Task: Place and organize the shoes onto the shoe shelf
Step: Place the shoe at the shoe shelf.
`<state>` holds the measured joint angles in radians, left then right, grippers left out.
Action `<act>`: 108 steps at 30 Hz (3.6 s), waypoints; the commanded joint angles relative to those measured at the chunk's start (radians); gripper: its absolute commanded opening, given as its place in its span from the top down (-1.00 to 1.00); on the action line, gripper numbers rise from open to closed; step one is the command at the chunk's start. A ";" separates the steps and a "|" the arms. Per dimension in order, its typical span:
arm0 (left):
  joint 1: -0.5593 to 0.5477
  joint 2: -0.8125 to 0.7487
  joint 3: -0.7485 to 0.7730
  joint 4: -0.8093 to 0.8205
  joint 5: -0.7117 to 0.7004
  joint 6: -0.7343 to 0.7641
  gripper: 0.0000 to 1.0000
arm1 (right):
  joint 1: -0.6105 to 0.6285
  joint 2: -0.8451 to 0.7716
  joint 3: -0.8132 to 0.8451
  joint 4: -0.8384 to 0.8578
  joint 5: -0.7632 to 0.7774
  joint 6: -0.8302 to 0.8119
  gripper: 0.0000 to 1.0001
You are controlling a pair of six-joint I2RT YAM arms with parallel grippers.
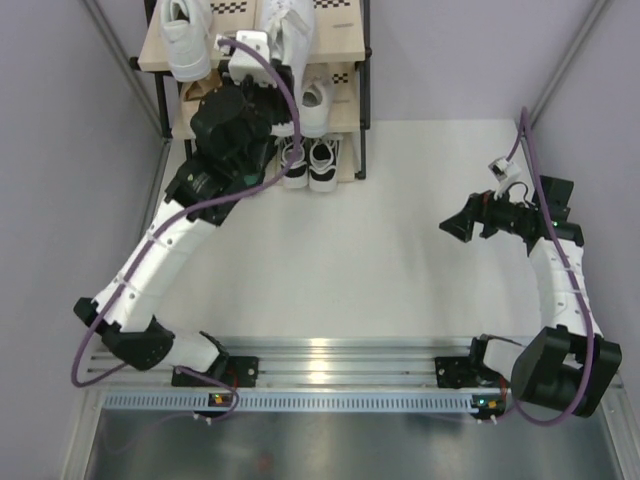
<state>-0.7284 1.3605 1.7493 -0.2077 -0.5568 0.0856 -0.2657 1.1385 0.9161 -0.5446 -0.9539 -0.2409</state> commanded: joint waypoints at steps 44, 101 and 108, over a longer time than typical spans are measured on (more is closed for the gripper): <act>0.512 0.473 0.665 -0.096 0.140 -0.136 1.00 | -0.059 -0.048 -0.031 0.034 -0.111 -0.003 -0.99; 0.328 0.270 0.371 -0.134 0.580 -0.299 0.95 | -0.083 -0.036 -0.026 0.017 -0.083 -0.043 -0.99; 0.330 0.357 0.420 -0.098 0.414 -0.259 0.94 | -0.089 -0.036 -0.026 0.017 -0.088 -0.044 -0.99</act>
<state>-0.4015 1.7214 2.1056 -0.3752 -0.0380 -0.2119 -0.3374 1.1118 0.8898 -0.5468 -1.0218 -0.2611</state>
